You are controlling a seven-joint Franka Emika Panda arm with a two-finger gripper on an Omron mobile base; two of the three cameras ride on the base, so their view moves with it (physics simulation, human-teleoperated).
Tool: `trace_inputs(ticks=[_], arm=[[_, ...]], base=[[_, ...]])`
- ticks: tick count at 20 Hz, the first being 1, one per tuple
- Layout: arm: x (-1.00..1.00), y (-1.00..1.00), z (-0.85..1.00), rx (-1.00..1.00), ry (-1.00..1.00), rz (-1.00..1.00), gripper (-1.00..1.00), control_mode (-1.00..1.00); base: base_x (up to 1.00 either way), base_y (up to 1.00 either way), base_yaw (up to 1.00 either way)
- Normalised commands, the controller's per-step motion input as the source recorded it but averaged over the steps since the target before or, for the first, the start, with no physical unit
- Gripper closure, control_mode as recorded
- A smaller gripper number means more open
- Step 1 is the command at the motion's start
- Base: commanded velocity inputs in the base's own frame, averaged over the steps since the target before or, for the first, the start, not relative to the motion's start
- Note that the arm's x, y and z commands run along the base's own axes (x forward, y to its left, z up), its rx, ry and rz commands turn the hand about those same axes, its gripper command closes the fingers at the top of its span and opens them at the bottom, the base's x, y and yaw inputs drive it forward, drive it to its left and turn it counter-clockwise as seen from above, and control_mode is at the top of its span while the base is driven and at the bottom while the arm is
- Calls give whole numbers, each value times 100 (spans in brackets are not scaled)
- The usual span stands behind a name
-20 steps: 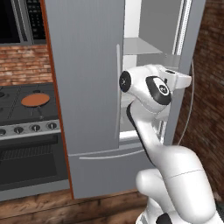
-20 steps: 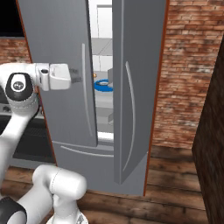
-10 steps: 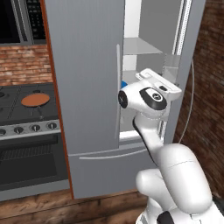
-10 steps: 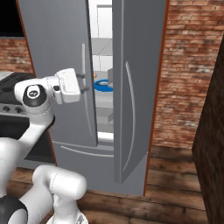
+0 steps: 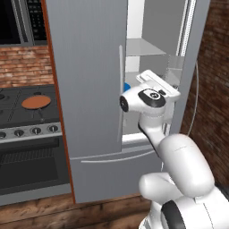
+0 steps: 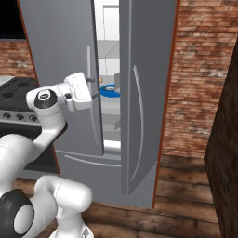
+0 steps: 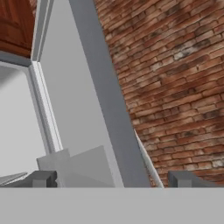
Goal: Retrieve the fish from the fridge and place it on the saucepan with marinade on the stove.
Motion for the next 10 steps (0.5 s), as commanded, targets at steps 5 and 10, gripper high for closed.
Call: trace_inputs(ticks=[5,10], arm=[[31,6,0,0,0,-2,-100,-100],[18,0,0,0,0,-3,-100,-100]], base=[[0,0,0],[0,0,0]])
